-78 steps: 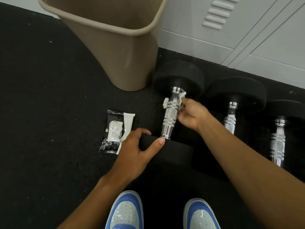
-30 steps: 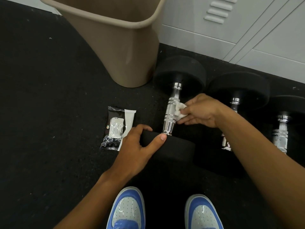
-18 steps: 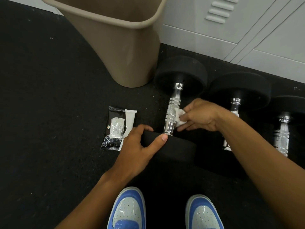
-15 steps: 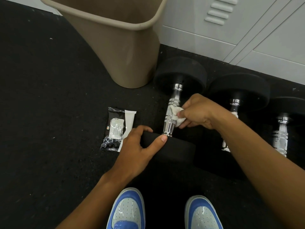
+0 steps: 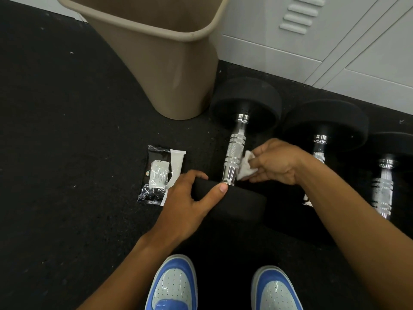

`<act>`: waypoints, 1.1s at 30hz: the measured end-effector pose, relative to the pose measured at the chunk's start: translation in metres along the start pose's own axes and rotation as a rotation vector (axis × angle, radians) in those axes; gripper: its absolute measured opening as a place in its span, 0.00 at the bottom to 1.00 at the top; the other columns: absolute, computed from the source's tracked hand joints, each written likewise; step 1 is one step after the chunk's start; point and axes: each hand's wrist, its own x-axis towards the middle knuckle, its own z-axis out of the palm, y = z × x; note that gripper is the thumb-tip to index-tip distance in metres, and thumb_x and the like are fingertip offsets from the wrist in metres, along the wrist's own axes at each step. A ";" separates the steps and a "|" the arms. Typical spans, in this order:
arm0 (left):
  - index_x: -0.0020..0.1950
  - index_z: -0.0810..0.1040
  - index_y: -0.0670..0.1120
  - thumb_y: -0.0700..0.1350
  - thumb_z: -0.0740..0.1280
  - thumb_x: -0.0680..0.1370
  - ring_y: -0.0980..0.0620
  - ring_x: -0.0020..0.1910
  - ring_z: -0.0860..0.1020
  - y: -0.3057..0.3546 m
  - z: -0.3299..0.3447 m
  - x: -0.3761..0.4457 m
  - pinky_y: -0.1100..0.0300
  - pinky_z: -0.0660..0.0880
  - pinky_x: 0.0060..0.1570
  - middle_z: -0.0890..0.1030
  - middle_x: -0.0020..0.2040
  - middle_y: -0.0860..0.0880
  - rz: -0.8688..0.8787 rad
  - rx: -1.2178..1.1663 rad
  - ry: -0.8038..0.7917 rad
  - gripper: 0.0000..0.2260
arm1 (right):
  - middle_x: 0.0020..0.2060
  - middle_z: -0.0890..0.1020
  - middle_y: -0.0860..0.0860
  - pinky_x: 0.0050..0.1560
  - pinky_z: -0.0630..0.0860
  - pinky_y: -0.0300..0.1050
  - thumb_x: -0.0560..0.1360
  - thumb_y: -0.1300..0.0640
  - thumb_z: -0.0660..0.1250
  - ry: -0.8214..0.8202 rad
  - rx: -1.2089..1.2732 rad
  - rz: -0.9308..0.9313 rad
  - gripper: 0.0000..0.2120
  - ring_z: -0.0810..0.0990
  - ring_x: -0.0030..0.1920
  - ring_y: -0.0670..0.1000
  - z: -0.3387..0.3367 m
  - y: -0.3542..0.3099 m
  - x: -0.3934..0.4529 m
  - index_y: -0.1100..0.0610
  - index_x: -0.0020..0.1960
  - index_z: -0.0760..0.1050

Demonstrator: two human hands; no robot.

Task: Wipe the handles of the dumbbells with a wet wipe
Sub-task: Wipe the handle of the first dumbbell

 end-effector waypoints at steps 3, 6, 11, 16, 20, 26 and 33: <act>0.49 0.76 0.56 0.71 0.63 0.62 0.57 0.45 0.77 0.001 0.000 0.000 0.63 0.73 0.45 0.79 0.45 0.54 -0.001 -0.002 0.000 0.25 | 0.41 0.81 0.61 0.42 0.79 0.49 0.72 0.75 0.63 0.100 0.082 0.000 0.11 0.82 0.39 0.56 0.009 -0.006 0.007 0.68 0.53 0.73; 0.49 0.76 0.55 0.71 0.63 0.63 0.57 0.45 0.78 0.001 0.000 -0.001 0.62 0.74 0.45 0.78 0.45 0.54 -0.001 -0.012 -0.002 0.25 | 0.41 0.82 0.58 0.44 0.80 0.49 0.72 0.76 0.60 0.000 0.114 0.047 0.13 0.82 0.38 0.53 0.021 0.004 0.011 0.66 0.54 0.74; 0.49 0.76 0.56 0.71 0.64 0.63 0.57 0.46 0.78 -0.001 0.000 0.000 0.62 0.74 0.46 0.79 0.46 0.54 -0.001 -0.014 -0.004 0.24 | 0.39 0.82 0.62 0.42 0.80 0.47 0.73 0.74 0.62 -0.009 -0.070 0.007 0.06 0.83 0.40 0.57 0.010 -0.001 -0.003 0.66 0.44 0.75; 0.49 0.76 0.56 0.71 0.64 0.63 0.58 0.46 0.77 0.000 0.000 -0.001 0.62 0.74 0.45 0.78 0.46 0.54 0.003 -0.011 -0.001 0.24 | 0.36 0.82 0.58 0.44 0.79 0.48 0.71 0.78 0.59 0.008 0.052 -0.007 0.11 0.82 0.36 0.53 0.015 0.001 0.008 0.67 0.47 0.75; 0.48 0.76 0.55 0.70 0.64 0.63 0.60 0.43 0.77 0.001 -0.001 -0.001 0.66 0.72 0.42 0.78 0.45 0.55 0.001 -0.031 -0.006 0.24 | 0.29 0.82 0.52 0.35 0.80 0.39 0.71 0.79 0.58 -0.226 0.054 0.065 0.15 0.82 0.31 0.48 0.020 0.011 0.014 0.62 0.39 0.76; 0.48 0.76 0.57 0.71 0.64 0.63 0.59 0.45 0.77 -0.001 0.000 -0.001 0.65 0.72 0.44 0.78 0.46 0.54 -0.001 -0.015 -0.008 0.23 | 0.41 0.82 0.59 0.45 0.80 0.47 0.72 0.78 0.59 -0.201 0.123 0.041 0.12 0.83 0.42 0.54 -0.003 0.004 0.022 0.66 0.48 0.75; 0.48 0.76 0.56 0.71 0.64 0.63 0.57 0.45 0.78 0.000 -0.002 0.001 0.60 0.75 0.46 0.78 0.45 0.54 -0.009 -0.026 -0.017 0.23 | 0.45 0.82 0.58 0.47 0.80 0.44 0.70 0.78 0.61 -0.351 0.054 0.068 0.14 0.82 0.43 0.53 0.007 0.013 0.024 0.66 0.51 0.77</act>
